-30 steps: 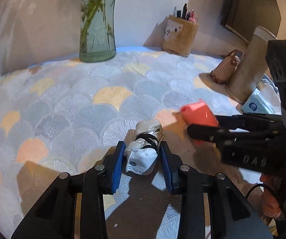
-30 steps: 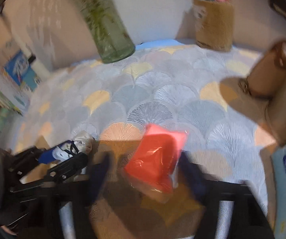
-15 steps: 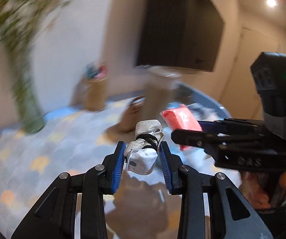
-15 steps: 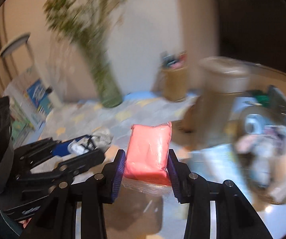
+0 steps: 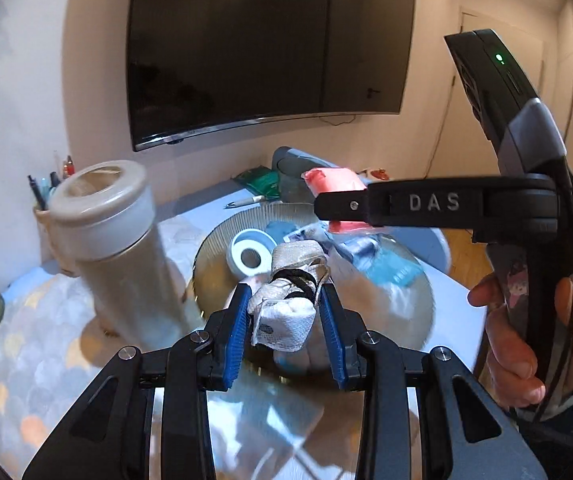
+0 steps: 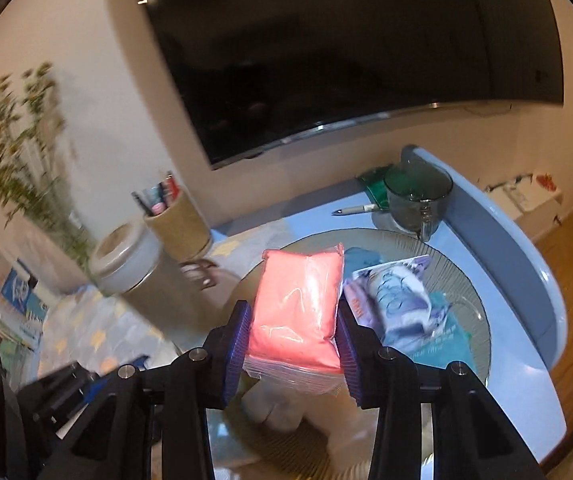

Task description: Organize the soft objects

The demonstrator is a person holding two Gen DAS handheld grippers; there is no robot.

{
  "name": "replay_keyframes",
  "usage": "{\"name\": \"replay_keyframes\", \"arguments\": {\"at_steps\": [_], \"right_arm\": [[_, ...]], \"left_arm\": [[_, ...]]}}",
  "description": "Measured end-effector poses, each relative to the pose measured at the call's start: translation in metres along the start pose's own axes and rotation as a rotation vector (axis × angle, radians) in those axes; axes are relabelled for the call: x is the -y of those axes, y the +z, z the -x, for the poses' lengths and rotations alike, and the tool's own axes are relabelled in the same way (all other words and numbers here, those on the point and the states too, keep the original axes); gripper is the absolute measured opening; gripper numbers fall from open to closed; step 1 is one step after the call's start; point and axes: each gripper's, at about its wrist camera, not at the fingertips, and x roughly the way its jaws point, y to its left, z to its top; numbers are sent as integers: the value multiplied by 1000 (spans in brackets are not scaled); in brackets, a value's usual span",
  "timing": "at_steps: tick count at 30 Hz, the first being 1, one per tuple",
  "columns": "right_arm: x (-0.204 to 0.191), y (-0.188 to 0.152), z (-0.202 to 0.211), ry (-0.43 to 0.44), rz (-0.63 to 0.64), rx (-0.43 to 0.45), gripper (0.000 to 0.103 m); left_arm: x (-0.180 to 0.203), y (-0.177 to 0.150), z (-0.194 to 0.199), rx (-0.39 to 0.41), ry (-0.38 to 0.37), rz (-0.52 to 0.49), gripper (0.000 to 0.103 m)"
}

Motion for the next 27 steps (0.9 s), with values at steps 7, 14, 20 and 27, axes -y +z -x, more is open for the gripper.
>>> {"name": "replay_keyframes", "arguments": {"at_steps": [7, 14, 20, 27], "right_arm": [[25, 28, -37, 19, -43, -49, 41], [36, 36, -60, 6, -77, -79, 61], [37, 20, -31, -1, -77, -49, 62], [-6, -10, 31, -22, 33, 15, 62]], "left_arm": [[-2, 13, -42, -42, 21, 32, 32], [11, 11, -52, -49, 36, 7, 67], [19, 1, -11, -21, -1, -26, 67], [-23, -25, 85, 85, 47, 50, 67]]}}
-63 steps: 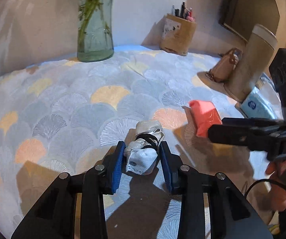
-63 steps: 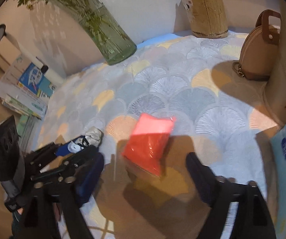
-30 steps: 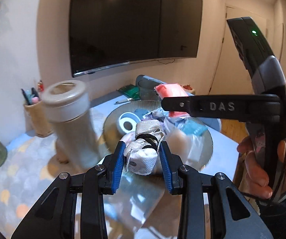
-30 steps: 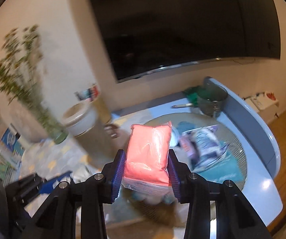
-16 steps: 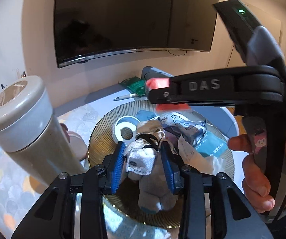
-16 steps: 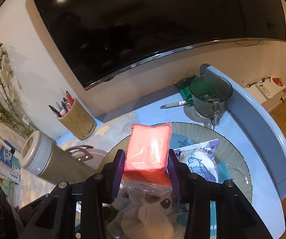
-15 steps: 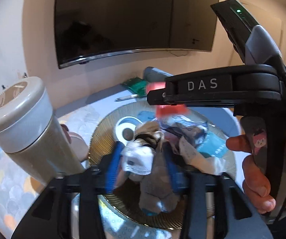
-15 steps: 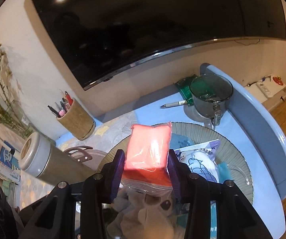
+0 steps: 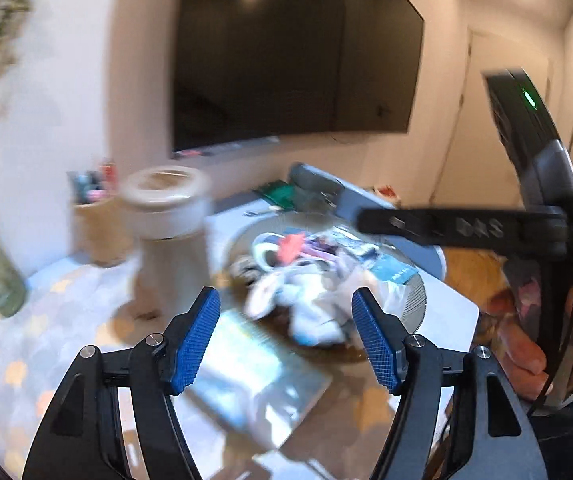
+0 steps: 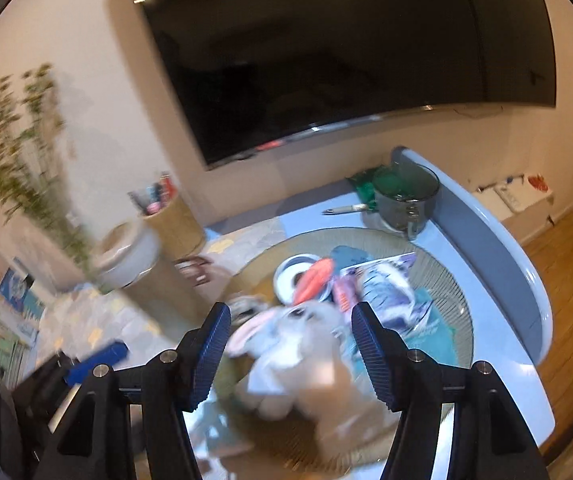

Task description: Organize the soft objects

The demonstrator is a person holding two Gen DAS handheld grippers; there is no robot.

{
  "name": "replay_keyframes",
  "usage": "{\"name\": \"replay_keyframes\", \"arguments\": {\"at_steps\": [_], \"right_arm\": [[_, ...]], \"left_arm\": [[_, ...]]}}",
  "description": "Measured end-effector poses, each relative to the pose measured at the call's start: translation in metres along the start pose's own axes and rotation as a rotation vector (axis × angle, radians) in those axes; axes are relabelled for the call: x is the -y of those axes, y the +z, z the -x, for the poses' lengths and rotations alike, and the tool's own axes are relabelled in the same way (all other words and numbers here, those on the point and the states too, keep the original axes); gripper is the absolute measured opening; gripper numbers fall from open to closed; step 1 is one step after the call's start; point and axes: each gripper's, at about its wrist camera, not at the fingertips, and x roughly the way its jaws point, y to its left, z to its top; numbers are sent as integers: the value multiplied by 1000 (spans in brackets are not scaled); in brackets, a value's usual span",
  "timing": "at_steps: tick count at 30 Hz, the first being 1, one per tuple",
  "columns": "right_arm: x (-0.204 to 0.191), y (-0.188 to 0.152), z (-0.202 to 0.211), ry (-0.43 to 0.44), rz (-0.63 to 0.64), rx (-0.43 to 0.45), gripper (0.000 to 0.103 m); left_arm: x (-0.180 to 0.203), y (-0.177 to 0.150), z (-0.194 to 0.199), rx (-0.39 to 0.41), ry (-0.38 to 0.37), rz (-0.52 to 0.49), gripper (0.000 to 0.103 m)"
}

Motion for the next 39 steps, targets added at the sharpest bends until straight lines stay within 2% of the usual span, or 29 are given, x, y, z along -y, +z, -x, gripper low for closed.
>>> {"name": "replay_keyframes", "arguments": {"at_steps": [5, 9, 13, 15, 19, 23, 27, 29, 30, 33, 34, 36, 39], "right_arm": [[-55, -30, 33, 84, 66, 38, 62], [-116, -52, 32, 171, 146, 29, 62], [-190, -78, 6, 236, 244, -4, 62], [-226, -92, -10, 264, 286, -10, 62], [-285, -116, -49, 263, 347, -6, 62], [-325, -146, -86, 196, 401, 60, 62], [-342, -167, -120, 146, 456, 84, 62], [-343, -171, -131, 109, 464, 91, 62], [-340, -171, -138, 107, 450, 88, 62], [-326, -174, -146, 91, 402, 89, 63], [-322, -176, -153, 72, 384, 61, 63], [-321, -175, -152, 77, 380, 65, 63], [-325, -178, -152, 60, 401, 72, 78]], "left_arm": [[-50, -21, 71, 60, 137, 75, 72], [-100, -48, 116, 65, 274, 135, 75], [-155, -75, 150, 64, 401, 209, 75], [-183, -91, 161, 58, 509, 225, 75], [-226, -124, 156, 30, 650, 266, 75], [-262, -163, 130, -44, 662, 350, 75], [-280, -176, 111, -59, 676, 360, 75], [-287, -179, 106, -65, 655, 391, 75], [-286, -181, 103, -104, 617, 411, 75], [-280, -187, 96, -134, 619, 405, 75], [-279, -187, 98, -118, 623, 404, 75], [-280, -188, 100, -110, 645, 410, 75], [-280, -188, 103, -94, 659, 418, 75]]}}
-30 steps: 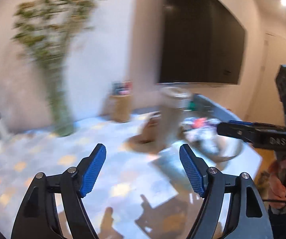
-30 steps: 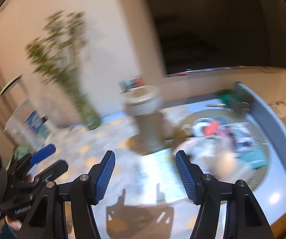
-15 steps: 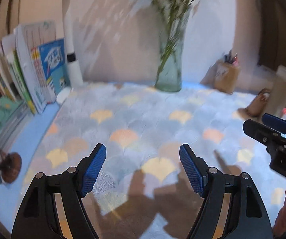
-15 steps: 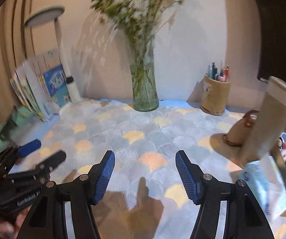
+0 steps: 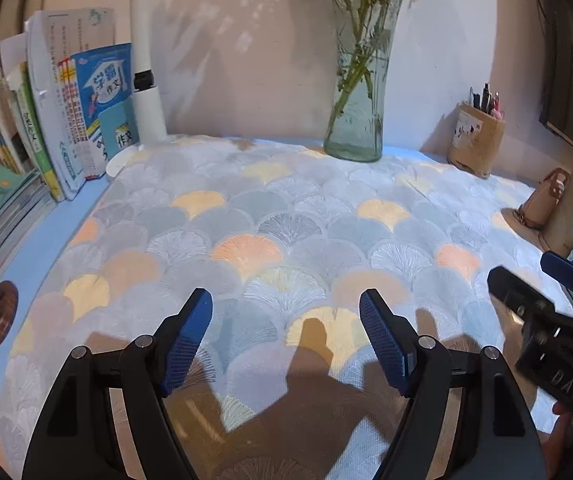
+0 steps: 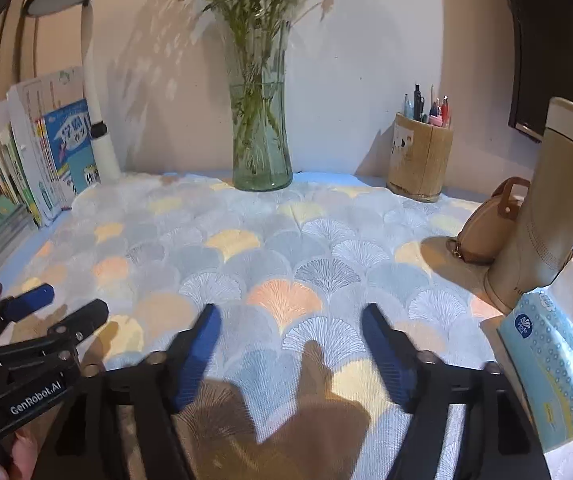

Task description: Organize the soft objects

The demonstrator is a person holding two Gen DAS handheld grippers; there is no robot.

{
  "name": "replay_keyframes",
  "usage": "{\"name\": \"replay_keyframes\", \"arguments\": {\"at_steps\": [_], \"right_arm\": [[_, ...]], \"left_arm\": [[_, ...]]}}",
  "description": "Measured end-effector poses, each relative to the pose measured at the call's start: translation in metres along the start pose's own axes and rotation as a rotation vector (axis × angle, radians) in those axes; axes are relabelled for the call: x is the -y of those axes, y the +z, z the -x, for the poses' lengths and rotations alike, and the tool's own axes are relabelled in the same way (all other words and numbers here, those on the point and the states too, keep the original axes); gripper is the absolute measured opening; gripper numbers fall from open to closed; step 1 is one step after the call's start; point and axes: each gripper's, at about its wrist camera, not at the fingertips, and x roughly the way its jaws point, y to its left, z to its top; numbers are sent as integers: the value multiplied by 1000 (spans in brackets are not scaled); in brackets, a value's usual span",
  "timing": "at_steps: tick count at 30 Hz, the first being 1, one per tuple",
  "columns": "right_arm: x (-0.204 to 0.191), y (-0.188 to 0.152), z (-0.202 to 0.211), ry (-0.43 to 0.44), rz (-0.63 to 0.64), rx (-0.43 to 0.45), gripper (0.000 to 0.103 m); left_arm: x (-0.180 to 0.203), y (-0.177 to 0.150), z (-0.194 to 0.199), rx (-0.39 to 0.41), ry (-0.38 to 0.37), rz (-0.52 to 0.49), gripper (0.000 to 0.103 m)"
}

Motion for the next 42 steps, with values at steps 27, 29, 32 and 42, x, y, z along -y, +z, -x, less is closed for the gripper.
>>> {"name": "replay_keyframes", "arguments": {"at_steps": [27, 29, 32, 42], "right_arm": [[-7, -2, -1, -42, 39, -1, 80], [-7, -2, -1, -43, 39, -1, 80], [-6, -2, -2, -41, 39, -1, 80], [-6, -2, -2, -41, 37, -4, 81]], "left_arm": [[1, 0, 4, 23, 18, -12, 75], [1, 0, 4, 23, 17, -12, 75], [1, 0, 4, 24, 17, -12, 75], [1, 0, 4, 22, 18, -12, 75]]}}
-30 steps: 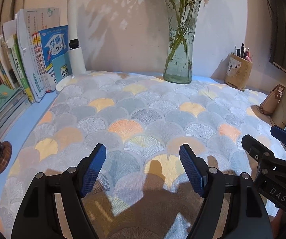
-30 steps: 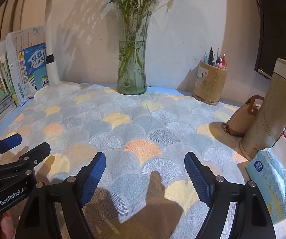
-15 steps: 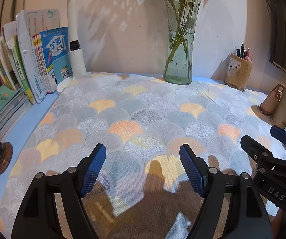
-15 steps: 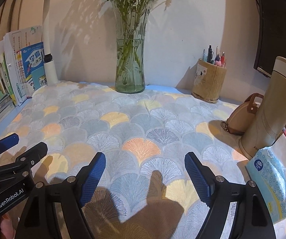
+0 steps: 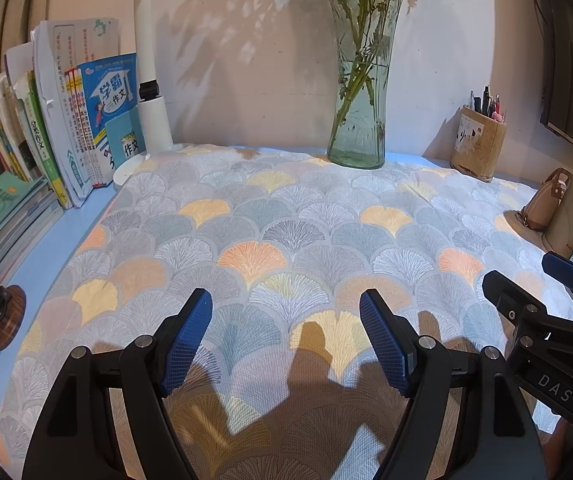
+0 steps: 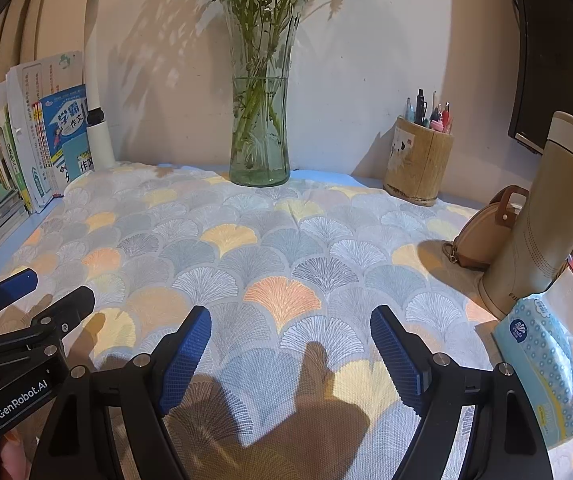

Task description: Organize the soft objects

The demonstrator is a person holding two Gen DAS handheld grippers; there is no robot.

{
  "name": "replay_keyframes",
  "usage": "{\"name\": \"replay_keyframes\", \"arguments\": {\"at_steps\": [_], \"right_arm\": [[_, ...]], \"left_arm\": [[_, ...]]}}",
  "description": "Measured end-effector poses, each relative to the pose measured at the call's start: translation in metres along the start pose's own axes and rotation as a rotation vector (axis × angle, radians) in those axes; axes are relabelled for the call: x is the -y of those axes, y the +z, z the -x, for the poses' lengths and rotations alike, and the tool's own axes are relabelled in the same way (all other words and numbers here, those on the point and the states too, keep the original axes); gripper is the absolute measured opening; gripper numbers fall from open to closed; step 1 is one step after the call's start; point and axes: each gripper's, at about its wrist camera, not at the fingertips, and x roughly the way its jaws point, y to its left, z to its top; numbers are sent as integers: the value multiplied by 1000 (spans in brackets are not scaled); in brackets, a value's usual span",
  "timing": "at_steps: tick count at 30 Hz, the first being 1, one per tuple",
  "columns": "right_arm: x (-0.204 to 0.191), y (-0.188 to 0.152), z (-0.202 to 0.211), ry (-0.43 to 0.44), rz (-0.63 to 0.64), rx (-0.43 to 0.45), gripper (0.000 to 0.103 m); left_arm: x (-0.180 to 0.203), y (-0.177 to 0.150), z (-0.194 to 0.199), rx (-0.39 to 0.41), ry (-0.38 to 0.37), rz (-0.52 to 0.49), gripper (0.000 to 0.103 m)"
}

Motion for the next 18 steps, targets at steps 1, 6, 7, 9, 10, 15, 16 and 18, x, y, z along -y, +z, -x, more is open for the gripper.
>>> {"name": "replay_keyframes", "arguments": {"at_steps": [1, 6, 7, 9, 10, 15, 16, 18], "right_arm": [[1, 0, 0, 1, 0, 1, 81], [1, 0, -1, 2, 0, 0, 81], [1, 0, 0, 2, 0, 0, 81], [1, 0, -1, 1, 1, 0, 81], [1, 0, 0, 1, 1, 0, 81], [0, 0, -1, -4, -1, -2, 81], [0, 0, -1, -4, 0, -4, 81], [0, -1, -2, -4, -1, -7, 81]], "left_arm": [[0, 0, 0, 0, 0, 0, 75], [0, 0, 0, 1, -1, 0, 75], [0, 0, 0, 1, 0, 0, 75], [-1, 1, -1, 0, -2, -2, 75], [-1, 1, -1, -1, 0, -2, 75], [-4, -1, -2, -17, 20, 9, 75], [-4, -1, -3, -25, 25, 9, 75], [-5, -2, -6, -46, 34, 7, 75]]}}
